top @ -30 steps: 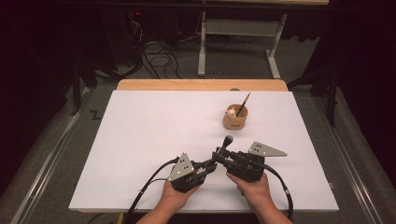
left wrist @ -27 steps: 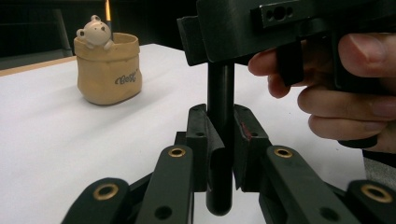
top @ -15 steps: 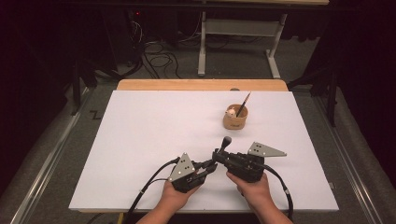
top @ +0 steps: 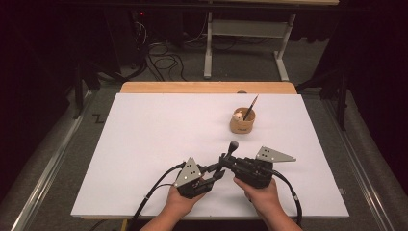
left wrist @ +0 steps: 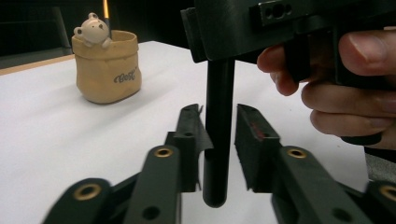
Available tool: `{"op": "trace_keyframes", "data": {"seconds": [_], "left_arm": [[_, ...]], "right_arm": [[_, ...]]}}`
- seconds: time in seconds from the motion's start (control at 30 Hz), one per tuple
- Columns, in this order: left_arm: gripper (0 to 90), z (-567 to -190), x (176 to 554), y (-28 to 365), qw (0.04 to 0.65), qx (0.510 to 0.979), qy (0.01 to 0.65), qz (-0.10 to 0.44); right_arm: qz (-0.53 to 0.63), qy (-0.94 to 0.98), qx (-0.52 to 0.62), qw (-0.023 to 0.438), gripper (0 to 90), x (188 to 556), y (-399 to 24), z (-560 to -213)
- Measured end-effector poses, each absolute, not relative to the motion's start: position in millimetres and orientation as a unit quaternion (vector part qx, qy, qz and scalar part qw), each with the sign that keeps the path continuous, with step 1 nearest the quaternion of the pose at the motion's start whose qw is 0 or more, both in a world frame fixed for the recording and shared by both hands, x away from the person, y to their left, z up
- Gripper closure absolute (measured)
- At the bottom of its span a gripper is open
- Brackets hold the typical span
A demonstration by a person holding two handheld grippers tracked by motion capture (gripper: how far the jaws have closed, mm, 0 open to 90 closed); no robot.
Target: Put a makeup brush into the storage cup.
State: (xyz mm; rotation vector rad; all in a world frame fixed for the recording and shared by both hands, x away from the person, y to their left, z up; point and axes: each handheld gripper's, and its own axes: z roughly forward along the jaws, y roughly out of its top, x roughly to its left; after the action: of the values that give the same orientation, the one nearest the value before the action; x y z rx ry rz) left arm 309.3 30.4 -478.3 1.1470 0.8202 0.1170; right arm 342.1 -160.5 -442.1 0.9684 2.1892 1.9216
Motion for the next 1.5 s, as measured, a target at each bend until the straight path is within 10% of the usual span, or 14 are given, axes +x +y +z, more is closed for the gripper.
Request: {"op": "trace_keyframes", "data": {"seconds": [1.5], "left_arm": [[15.9,-476.8,331.9,44.1,0.721,0.53,0.437,0.089]], "right_arm": [[0.627,0.704,0.315,0.105,79.2,345.0,-196.4,-430.1]]}}
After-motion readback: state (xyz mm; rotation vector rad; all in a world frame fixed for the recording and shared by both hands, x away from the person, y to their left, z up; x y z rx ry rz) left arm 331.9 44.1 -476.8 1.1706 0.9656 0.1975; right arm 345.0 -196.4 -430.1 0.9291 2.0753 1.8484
